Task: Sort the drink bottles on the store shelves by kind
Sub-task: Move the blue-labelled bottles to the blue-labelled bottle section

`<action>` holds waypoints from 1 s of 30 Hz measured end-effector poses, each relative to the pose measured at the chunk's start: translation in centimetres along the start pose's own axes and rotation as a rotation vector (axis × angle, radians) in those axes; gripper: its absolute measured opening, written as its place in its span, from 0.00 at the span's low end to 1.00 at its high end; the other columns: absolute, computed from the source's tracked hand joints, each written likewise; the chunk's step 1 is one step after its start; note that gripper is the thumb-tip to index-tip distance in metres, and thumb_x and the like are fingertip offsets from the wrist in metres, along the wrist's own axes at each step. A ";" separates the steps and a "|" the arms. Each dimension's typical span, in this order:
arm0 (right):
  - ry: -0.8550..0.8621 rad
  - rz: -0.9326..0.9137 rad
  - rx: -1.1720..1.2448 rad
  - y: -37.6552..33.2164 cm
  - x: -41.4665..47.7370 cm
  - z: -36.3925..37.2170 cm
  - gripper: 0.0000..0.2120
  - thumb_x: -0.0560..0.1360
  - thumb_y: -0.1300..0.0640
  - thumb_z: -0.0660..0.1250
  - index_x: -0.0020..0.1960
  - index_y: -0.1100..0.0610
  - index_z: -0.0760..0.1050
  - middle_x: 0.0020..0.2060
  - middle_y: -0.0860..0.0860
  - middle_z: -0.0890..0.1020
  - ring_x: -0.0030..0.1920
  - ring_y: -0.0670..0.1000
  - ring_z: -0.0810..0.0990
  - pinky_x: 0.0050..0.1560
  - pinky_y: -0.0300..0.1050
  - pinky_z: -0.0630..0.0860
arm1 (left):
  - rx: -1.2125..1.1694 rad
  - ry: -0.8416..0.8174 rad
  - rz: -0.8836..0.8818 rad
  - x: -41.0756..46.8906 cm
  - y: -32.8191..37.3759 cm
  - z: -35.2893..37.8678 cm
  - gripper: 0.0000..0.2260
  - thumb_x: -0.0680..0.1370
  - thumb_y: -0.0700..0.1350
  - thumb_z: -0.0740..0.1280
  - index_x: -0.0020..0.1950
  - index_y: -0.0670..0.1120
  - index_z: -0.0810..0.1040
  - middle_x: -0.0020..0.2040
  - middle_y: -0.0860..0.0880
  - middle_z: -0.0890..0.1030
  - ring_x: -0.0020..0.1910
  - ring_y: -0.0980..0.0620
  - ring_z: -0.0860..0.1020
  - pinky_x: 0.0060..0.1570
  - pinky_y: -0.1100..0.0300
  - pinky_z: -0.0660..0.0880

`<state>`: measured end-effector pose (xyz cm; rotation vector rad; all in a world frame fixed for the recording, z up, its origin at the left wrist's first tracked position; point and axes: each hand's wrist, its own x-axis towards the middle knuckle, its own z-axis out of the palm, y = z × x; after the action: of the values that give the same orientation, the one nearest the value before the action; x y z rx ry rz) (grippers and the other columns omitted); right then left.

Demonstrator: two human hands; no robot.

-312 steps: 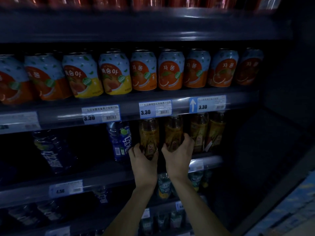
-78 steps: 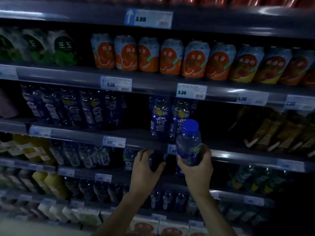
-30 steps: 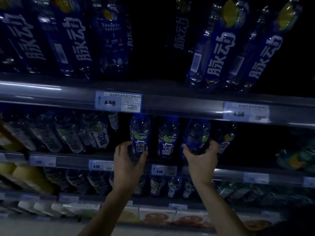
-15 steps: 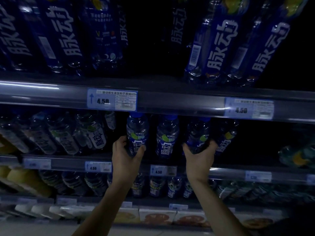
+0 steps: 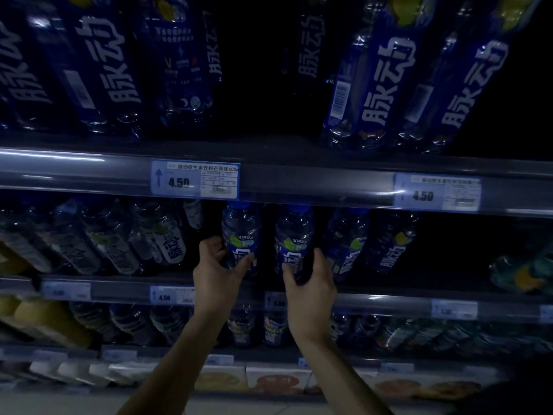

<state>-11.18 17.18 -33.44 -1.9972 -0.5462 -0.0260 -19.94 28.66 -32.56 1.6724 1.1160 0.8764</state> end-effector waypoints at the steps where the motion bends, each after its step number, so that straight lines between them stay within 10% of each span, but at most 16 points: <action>1: -0.016 0.015 -0.027 0.0 0.3 0.3 0.33 0.74 0.49 0.70 0.73 0.61 0.63 0.70 0.58 0.70 0.70 0.55 0.68 0.63 0.35 0.61 | -0.001 0.001 0.002 0.1 0.0 -0.1 0.30 0.67 0.53 0.76 0.63 0.50 0.67 0.56 0.53 0.74 0.57 0.56 0.74 0.50 0.57 0.75; 16: -0.076 0.061 -0.011 0.6 1.2 0.6 0.36 0.73 0.49 0.72 0.74 0.61 0.61 0.69 0.56 0.71 0.68 0.53 0.69 0.63 0.38 0.66 | -0.041 -0.053 0.040 -0.5 0.3 0.4 0.25 0.68 0.51 0.76 0.58 0.56 0.66 0.61 0.52 0.75 0.56 0.58 0.73 0.46 0.70 0.71; 26: -0.077 0.011 -0.054 0.7 0.7 -0.2 0.35 0.74 0.45 0.69 0.75 0.59 0.61 0.71 0.54 0.69 0.69 0.53 0.69 0.62 0.37 0.65 | -0.011 -0.082 0.000 -0.7 0.4 0.3 0.28 0.70 0.50 0.74 0.65 0.50 0.65 0.65 0.48 0.73 0.63 0.52 0.72 0.54 0.57 0.74; 30: 0.119 -0.097 0.065 1.6 0.3 -2.7 0.21 0.74 0.52 0.71 0.64 0.55 0.70 0.55 0.49 0.74 0.54 0.46 0.75 0.54 0.32 0.71 | -0.019 -0.041 -0.032 -1.7 0.4 0.6 0.30 0.70 0.49 0.75 0.67 0.47 0.64 0.64 0.47 0.72 0.62 0.50 0.71 0.59 0.54 0.72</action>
<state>-9.71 14.40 -33.45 -1.8916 -0.5596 -0.1840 -19.80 26.84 -32.51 1.6460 1.1006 0.8262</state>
